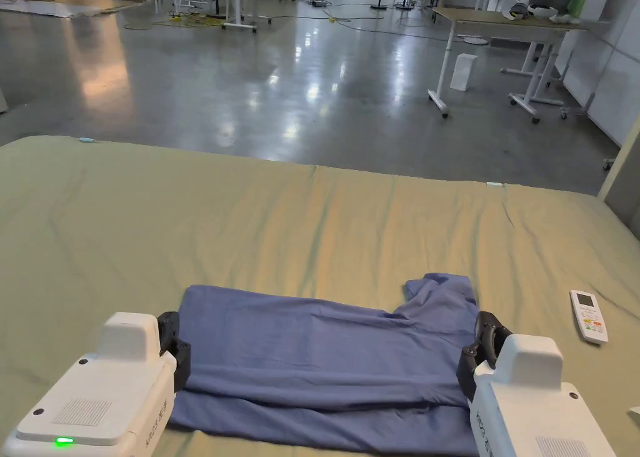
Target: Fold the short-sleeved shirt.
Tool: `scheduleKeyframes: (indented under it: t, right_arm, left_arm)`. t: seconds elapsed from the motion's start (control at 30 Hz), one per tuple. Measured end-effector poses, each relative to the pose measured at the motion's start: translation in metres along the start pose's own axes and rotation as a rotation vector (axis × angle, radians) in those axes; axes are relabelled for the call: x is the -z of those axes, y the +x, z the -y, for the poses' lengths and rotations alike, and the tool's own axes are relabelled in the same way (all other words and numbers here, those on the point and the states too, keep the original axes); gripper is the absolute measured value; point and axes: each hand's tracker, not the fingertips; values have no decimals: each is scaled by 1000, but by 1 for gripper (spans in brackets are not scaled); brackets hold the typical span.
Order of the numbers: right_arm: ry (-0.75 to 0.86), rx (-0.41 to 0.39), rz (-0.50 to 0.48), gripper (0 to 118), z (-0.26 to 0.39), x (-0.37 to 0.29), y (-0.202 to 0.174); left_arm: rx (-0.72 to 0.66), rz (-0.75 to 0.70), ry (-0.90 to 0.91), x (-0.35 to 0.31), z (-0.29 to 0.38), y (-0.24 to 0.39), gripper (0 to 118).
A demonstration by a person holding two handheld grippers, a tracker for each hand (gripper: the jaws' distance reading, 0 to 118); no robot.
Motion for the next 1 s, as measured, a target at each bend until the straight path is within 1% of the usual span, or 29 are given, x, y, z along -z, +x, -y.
scheduleKeyframes:
  t: [0.07, 0.13, 0.23, 0.3, 0.37, 0.47, 0.5, 0.57, 0.67, 0.73, 0.8, 0.83, 0.87, 0.9, 0.97, 1.0]
  right_arm:
    - [-22, 12, -8, 0, 2, 0, 1]
    - [-49, 4, -7, 0, 7, 2, 3]
    - [-82, 6, -7, 0, 13, 5, 6]
    - [-110, 4, -7, 0, 16, 6, 8]
    - [-141, 8, -16, 0, 22, 8, 12]
    - [-171, 1, -5, 0, 27, 7, 15]
    - [-181, -1, -3, 0, 30, 8, 17]
    - [-199, -1, 5, 0, 35, 10, 21]
    - [-224, 1, 21, 0, 41, 12, 28]
    - [-241, 4, 31, 0, 40, 11, 31]
    - [-258, 5, 40, 0, 43, 12, 36]
    - [-265, 5, 45, 0, 45, 12, 39]
    - [-273, 4, 53, 0, 46, 13, 42]
    - [-295, 0, 71, 0, 48, 15, 45]
    - [-361, 2, 115, 0, 52, 19, 52]
    - [-396, 25, 122, 0, 56, 23, 59]
  left_arm:
    - [0, -15, -55, 8, 8, -11, 0]
    - [14, -18, -188, 25, 17, -24, 0]
    - [-1, -4, -363, 58, 32, -43, 0]
    - [13, -10, -396, 77, 42, -55, 1]
    - [5, -20, -485, 96, 49, -61, 3]
    - [-31, -27, -627, 127, 58, -73, 45]
    - [-37, -22, -649, 131, 58, -69, 56]
    - [-54, -13, -645, 142, 64, -71, 58]
    - [-51, -43, -736, 157, 72, -65, 65]
    - [-12, -54, -803, 167, 81, -59, 65]
    - [-16, -51, -782, 162, 79, -51, 62]
    - [-1, -60, -779, 158, 76, -47, 56]
    - [32, -53, -790, 157, 74, -42, 45]
    - [89, -18, -806, 152, 73, -38, 27]
    - [195, 50, -796, 147, 73, -25, 15]
    - [254, 52, -794, 144, 75, -19, 9]
